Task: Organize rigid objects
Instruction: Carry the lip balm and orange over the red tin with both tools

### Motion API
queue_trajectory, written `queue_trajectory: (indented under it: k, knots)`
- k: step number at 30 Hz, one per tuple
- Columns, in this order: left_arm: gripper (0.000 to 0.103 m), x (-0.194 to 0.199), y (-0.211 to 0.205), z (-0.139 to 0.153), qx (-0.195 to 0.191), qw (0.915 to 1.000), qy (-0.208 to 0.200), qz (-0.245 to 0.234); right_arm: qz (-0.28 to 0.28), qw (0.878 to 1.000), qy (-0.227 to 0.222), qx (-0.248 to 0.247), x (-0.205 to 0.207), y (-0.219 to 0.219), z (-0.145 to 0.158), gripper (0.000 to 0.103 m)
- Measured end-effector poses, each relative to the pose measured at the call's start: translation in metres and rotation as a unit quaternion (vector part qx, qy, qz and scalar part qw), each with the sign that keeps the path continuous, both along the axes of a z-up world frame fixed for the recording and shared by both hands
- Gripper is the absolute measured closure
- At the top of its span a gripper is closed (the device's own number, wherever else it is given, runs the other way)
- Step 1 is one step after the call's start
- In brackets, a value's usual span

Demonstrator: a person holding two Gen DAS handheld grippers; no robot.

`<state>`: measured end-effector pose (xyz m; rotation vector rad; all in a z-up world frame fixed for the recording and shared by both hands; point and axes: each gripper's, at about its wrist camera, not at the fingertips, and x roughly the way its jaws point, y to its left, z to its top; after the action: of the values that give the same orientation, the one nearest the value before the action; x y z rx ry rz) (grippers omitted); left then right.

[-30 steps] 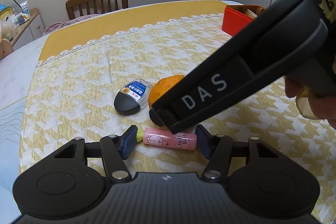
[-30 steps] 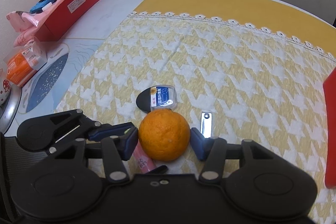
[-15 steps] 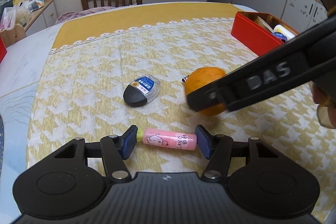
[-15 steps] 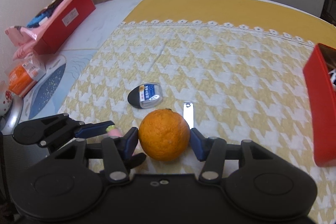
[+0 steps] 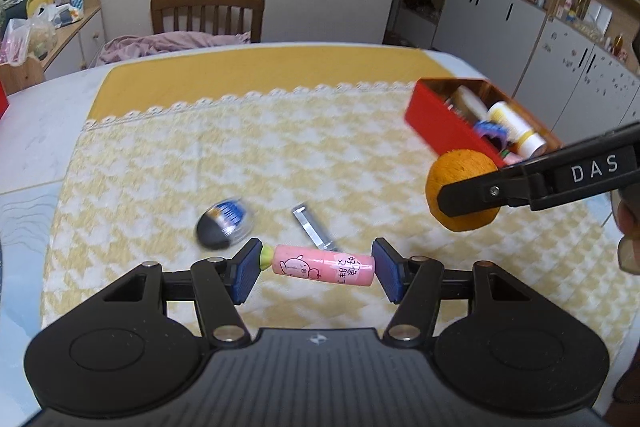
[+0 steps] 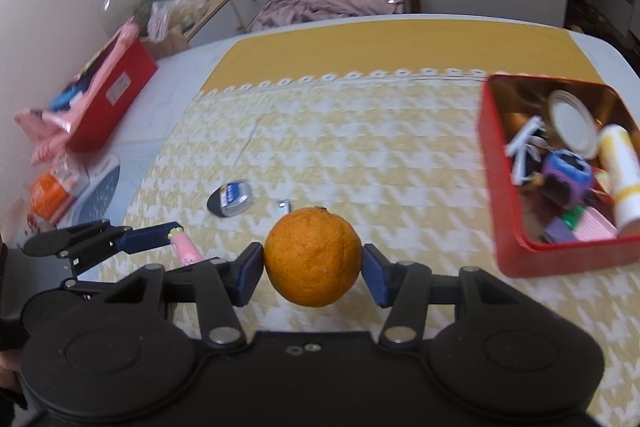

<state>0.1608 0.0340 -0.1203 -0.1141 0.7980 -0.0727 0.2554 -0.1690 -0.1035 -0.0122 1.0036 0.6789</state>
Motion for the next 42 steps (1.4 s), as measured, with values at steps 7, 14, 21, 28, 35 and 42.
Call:
queue_trajectory:
  k: [7,14,21,28,35,42]
  knots:
    - [0.043,0.016,-0.031,0.019,-0.014,0.9999,-0.007,-0.002,-0.028,1.000,-0.013,0.008,0.010,-0.050,0.012,0.051]
    - [0.043,0.036,-0.073,0.034,-0.020,0.9994,-0.019,-0.021,-0.047,0.999,-0.023,0.008,0.025,-0.095,0.017,0.051]
    - [0.043,0.062,-0.113,0.041,-0.039,0.9986,-0.022,-0.030,-0.057,0.998,-0.031,0.008,0.041,-0.128,0.015,0.051]
    - [0.043,0.097,-0.146,0.038,-0.037,0.9989,-0.012,-0.028,-0.068,0.997,-0.044,-0.005,0.058,-0.155,0.005,0.051]
    - [0.043,0.143,-0.167,0.034,-0.038,0.9992,0.003,-0.011,-0.066,0.996,-0.054,-0.014,0.072,-0.174,-0.002,0.051]
    - [0.043,0.189,-0.188,0.025,-0.009,0.9997,0.020,-0.006,-0.033,0.997,-0.062,-0.034,0.084,-0.175,-0.007,0.051]
